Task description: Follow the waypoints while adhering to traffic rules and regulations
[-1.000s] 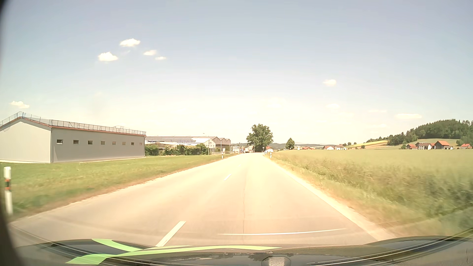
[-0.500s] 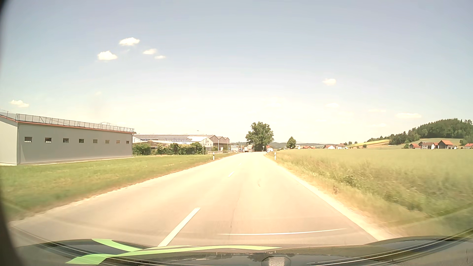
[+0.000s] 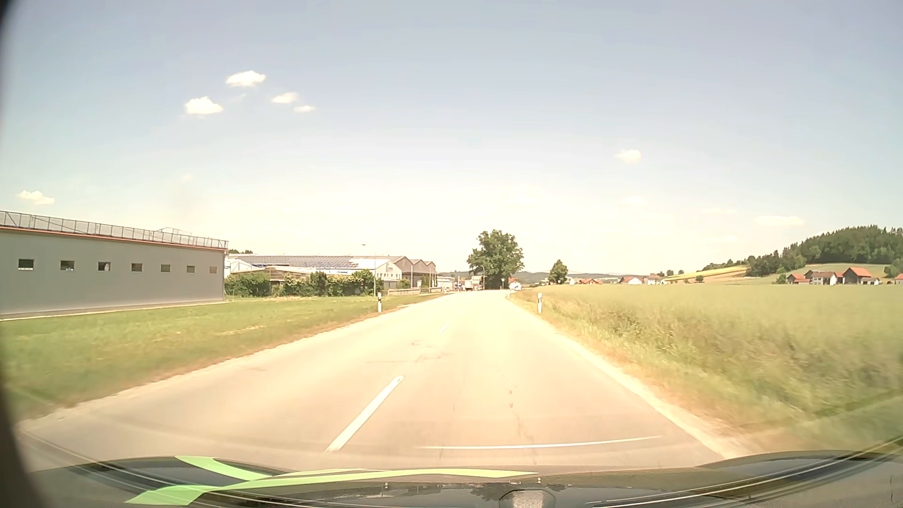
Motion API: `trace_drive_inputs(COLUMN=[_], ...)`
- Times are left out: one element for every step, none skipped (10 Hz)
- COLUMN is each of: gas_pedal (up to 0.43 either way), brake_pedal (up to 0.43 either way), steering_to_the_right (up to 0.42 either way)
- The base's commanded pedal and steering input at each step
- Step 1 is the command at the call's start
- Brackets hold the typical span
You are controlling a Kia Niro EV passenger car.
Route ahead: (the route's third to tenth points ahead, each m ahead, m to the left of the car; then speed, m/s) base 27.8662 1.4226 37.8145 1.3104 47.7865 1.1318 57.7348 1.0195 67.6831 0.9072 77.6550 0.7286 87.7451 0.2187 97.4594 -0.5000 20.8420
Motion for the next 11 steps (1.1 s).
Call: trace_drive_inputs(gas_pedal=[0.197,0.197,0.197,0.197,0.197,0.197,0.189,0.169,0.169,0.169,0.177], brake_pedal=[0.0,0.0,0.0,0.0,0.0,0.0,0.0,0.0,0.0,0.0,0.0], steering_to_the_right=[0.001,0.001,0.001,0.001,0.001,0.001,0.001,0.001,0.001,0.001,0.001])
